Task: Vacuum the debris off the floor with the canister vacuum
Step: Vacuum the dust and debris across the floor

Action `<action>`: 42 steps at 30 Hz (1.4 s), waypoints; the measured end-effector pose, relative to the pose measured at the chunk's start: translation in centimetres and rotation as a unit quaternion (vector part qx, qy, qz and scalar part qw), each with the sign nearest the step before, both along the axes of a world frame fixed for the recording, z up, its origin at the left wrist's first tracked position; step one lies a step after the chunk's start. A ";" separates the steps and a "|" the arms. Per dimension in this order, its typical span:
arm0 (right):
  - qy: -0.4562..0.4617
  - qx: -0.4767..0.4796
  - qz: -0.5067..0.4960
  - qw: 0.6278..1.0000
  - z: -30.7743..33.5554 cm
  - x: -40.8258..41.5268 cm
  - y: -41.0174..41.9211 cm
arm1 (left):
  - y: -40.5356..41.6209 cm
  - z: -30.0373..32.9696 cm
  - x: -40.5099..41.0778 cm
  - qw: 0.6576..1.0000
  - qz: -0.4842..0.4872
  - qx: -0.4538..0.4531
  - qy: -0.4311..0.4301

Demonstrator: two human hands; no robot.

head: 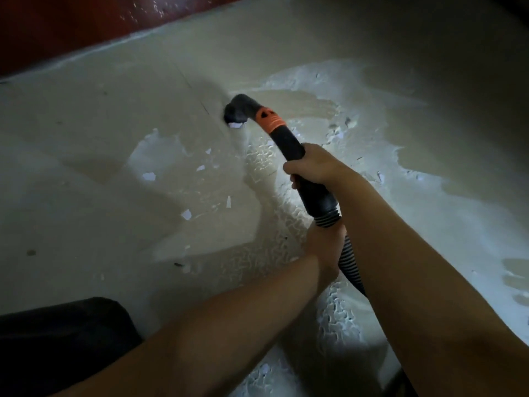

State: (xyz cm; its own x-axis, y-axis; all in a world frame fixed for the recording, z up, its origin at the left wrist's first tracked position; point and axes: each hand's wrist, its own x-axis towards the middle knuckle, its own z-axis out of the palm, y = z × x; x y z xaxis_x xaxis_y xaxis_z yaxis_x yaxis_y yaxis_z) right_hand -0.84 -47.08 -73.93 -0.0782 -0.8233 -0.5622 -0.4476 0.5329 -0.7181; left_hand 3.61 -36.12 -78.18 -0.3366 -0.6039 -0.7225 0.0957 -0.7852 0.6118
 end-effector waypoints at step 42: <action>-0.092 -0.102 -0.570 0.810 -2.7 -21.6 4.8 | -3.5 -0.9 -13.0 0.949 -0.288 -0.081 -0.099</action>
